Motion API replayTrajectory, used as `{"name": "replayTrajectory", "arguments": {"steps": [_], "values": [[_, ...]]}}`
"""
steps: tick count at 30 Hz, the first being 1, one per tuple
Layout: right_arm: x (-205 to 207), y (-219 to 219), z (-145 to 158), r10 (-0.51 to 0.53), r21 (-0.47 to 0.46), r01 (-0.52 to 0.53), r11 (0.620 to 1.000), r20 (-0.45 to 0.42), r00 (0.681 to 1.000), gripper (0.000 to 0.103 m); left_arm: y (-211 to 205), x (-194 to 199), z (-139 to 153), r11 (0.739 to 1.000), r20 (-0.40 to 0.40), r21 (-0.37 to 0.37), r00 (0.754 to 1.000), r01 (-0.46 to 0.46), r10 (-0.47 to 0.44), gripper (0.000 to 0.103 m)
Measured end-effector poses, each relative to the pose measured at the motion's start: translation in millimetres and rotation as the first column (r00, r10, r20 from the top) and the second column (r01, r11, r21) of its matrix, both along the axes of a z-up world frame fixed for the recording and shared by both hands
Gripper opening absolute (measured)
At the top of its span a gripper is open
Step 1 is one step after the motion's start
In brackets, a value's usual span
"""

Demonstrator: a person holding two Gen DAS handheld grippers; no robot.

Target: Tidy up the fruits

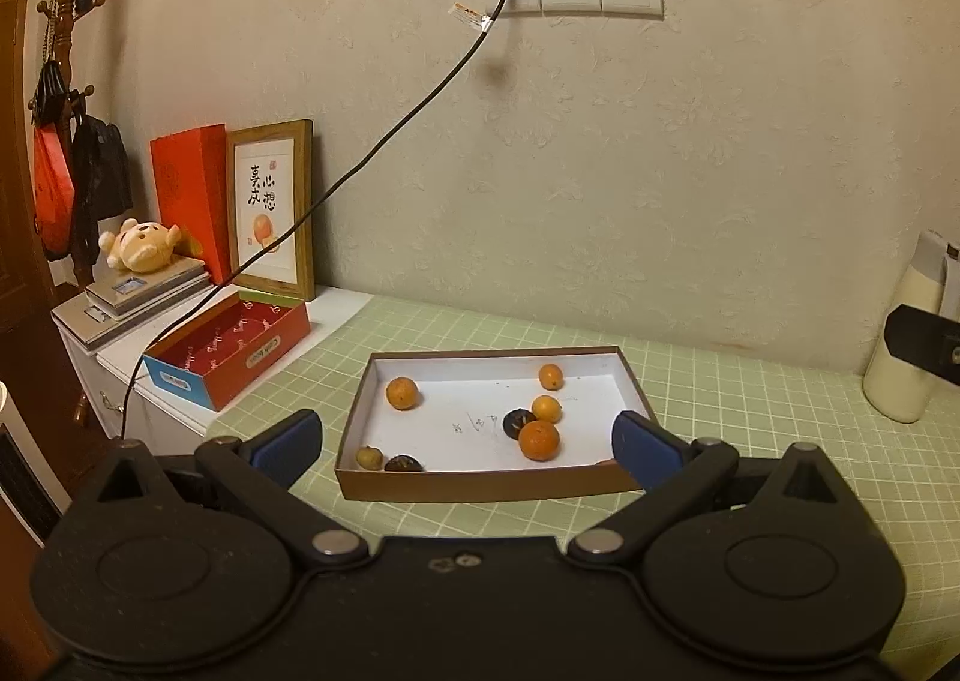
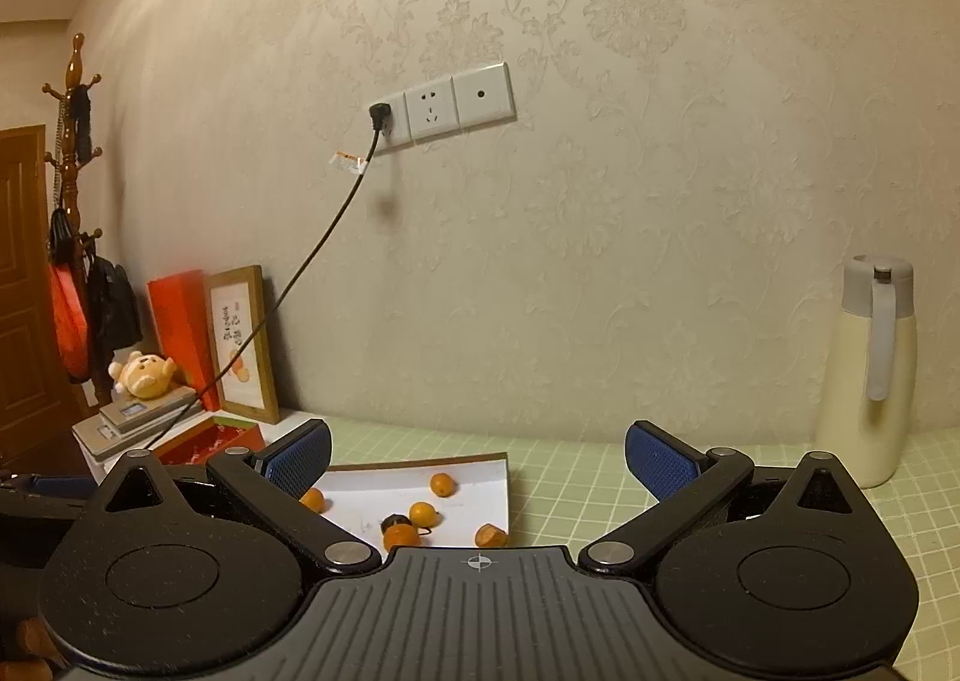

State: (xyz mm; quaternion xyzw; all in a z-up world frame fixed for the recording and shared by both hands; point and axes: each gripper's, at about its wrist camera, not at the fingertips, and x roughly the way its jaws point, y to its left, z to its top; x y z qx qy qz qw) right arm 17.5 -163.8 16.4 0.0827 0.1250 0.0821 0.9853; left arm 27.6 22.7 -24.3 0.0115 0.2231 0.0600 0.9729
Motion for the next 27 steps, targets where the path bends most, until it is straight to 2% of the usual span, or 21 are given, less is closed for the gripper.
{"name": "replayTrajectory", "arguments": {"steps": [27], "values": [[19.0,26.3,-5.9,0.039,-0.020,-0.040,0.999,-0.035,0.999,0.103,7.0,6.0,-5.1,1.000,-0.010,-0.008,1.000,-0.024,0.024,0.097]]}}
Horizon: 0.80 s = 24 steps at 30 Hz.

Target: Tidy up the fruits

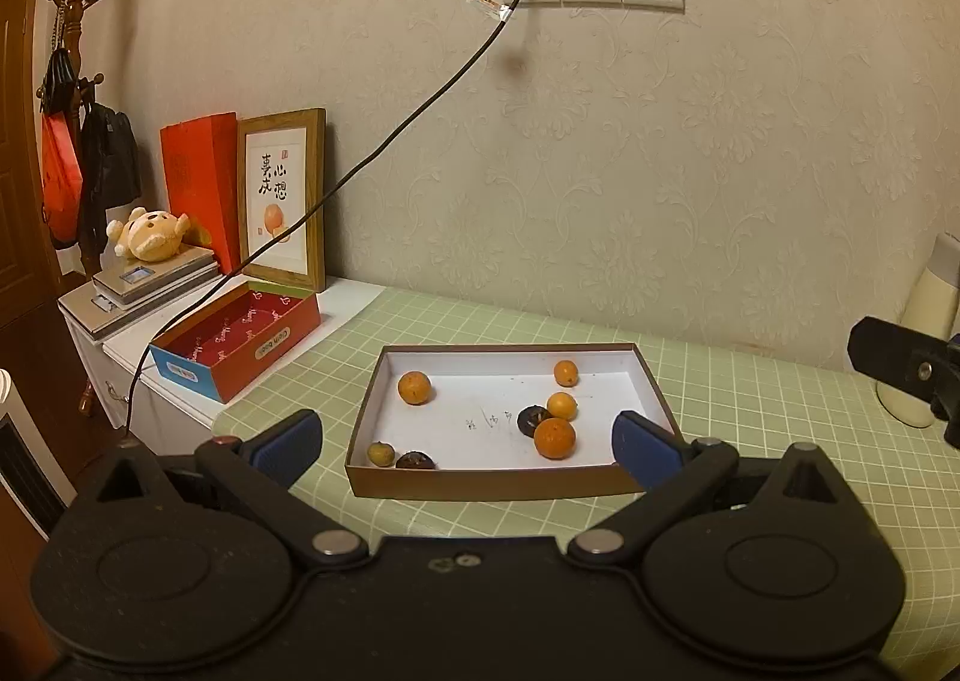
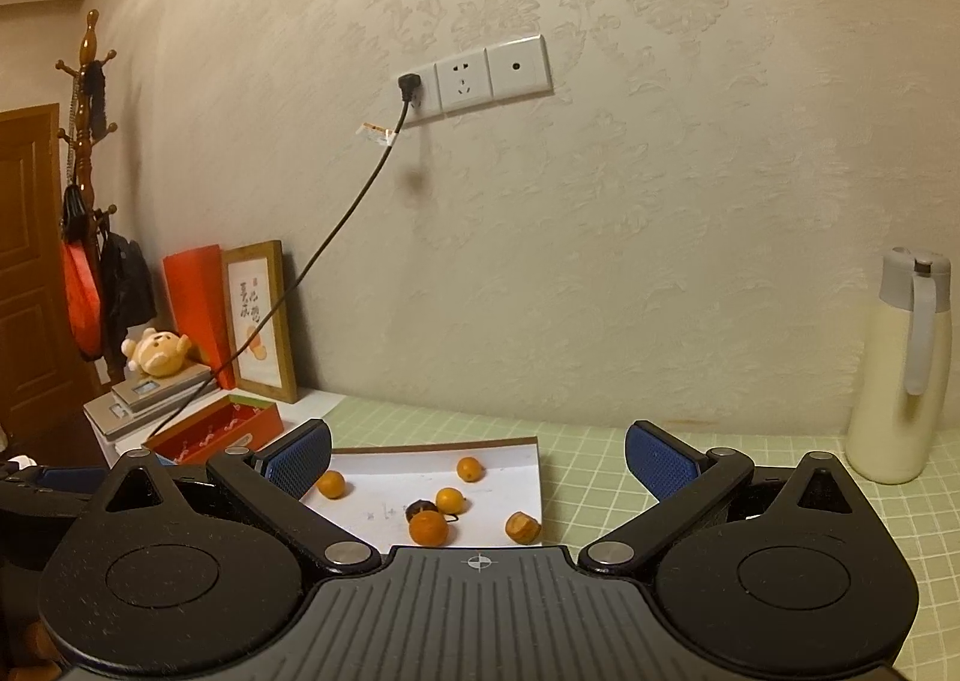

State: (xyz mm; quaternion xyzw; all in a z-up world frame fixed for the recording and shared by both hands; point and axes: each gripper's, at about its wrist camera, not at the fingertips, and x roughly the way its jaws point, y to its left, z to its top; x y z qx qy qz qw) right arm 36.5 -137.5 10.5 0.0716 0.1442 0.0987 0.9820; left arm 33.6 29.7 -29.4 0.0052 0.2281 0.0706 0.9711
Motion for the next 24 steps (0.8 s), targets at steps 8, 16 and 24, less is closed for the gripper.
{"name": "replayTrajectory", "arguments": {"steps": [8,16,24], "values": [[2.4,2.7,-2.3,0.006,0.004,-0.006,1.000,-0.005,1.000,0.103,2.5,3.6,-3.1,1.000,-0.010,-0.009,1.000,-0.004,0.004,0.097],[10.1,2.8,-6.5,0.012,0.007,-0.012,1.000,-0.018,1.000,0.103,3.8,10.1,-6.4,1.000,-0.016,-0.013,1.000,0.004,-0.004,0.097],[21.6,8.8,-13.1,0.022,0.001,-0.022,1.000,-0.039,0.999,0.103,4.8,22.1,-16.8,0.999,-0.026,-0.022,0.999,0.035,-0.036,0.093]]}}
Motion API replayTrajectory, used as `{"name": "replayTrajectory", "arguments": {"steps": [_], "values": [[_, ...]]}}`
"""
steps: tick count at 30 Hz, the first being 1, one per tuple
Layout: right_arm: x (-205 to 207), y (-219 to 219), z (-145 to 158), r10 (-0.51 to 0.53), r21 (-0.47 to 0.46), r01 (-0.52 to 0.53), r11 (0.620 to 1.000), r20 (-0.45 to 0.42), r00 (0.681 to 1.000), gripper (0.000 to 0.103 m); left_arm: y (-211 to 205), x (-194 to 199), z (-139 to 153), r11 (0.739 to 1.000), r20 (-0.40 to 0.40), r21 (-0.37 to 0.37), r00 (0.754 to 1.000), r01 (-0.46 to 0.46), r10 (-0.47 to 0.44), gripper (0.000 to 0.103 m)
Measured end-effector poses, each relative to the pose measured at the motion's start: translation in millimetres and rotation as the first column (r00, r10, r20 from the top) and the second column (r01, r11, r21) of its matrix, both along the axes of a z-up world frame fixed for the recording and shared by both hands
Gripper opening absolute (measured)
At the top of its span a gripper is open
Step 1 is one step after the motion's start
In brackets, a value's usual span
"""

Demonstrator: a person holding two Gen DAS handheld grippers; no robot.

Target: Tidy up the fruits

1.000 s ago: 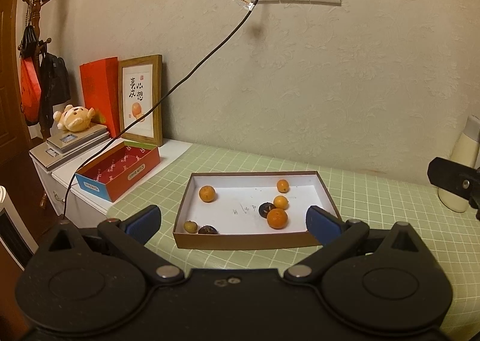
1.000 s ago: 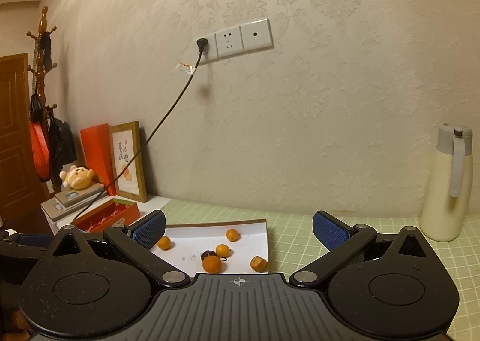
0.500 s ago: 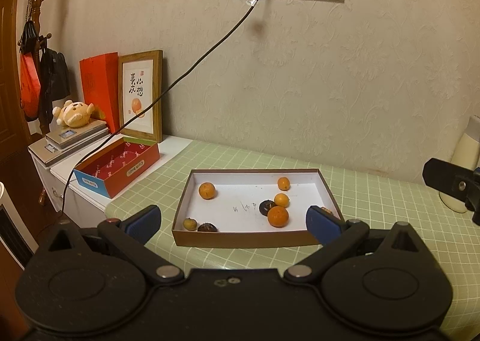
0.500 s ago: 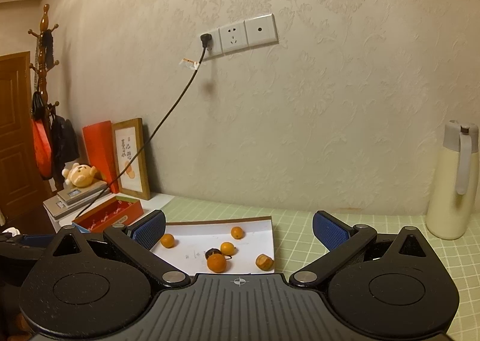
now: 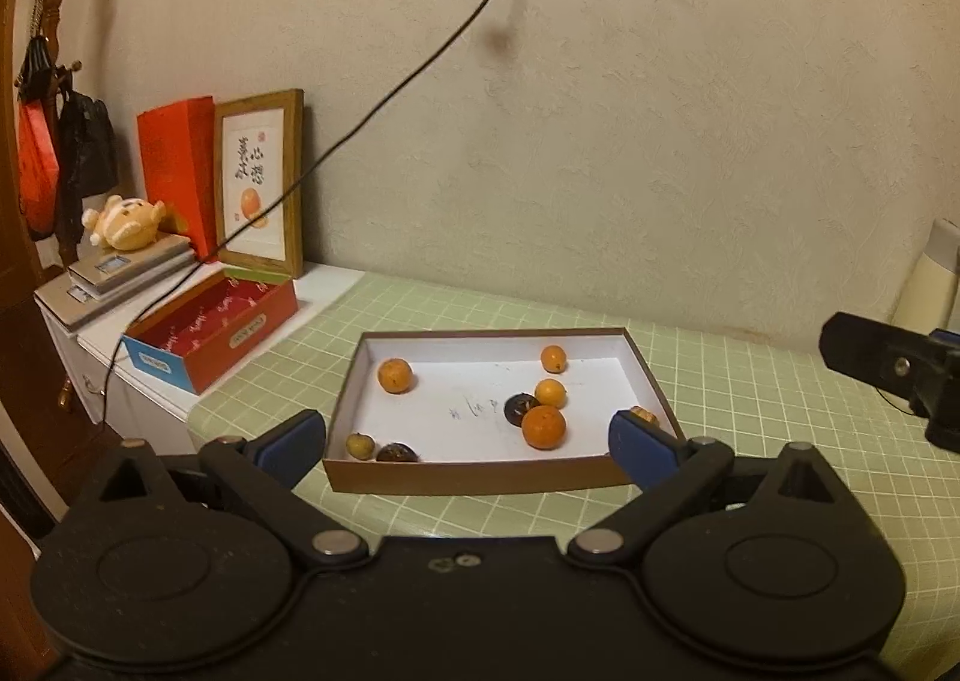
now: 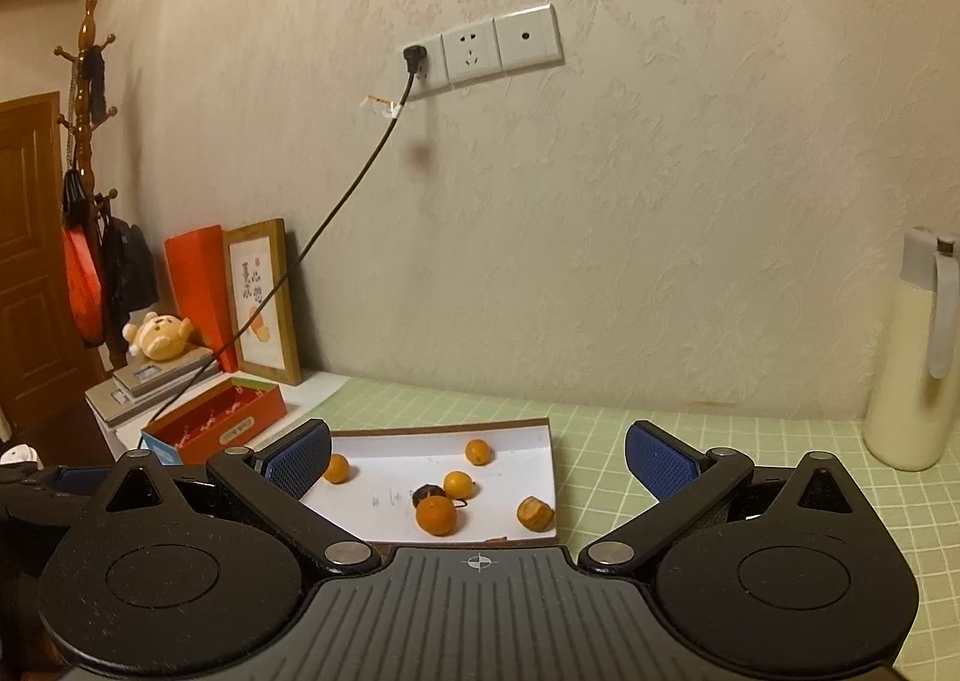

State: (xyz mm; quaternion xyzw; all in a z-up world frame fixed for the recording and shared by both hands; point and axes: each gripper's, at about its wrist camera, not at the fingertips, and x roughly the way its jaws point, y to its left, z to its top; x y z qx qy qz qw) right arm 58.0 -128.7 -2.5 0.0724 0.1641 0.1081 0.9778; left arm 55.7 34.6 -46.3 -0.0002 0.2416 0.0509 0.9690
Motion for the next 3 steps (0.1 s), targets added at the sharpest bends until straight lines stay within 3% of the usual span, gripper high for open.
{"name": "replayTrajectory", "arguments": {"steps": [3], "values": [[5.2,1.3,-2.0,0.005,0.011,-0.005,1.000,-0.009,1.000,0.103,-1.0,3.0,-2.1,1.000,0.007,0.008,1.000,0.000,0.000,0.094]]}}
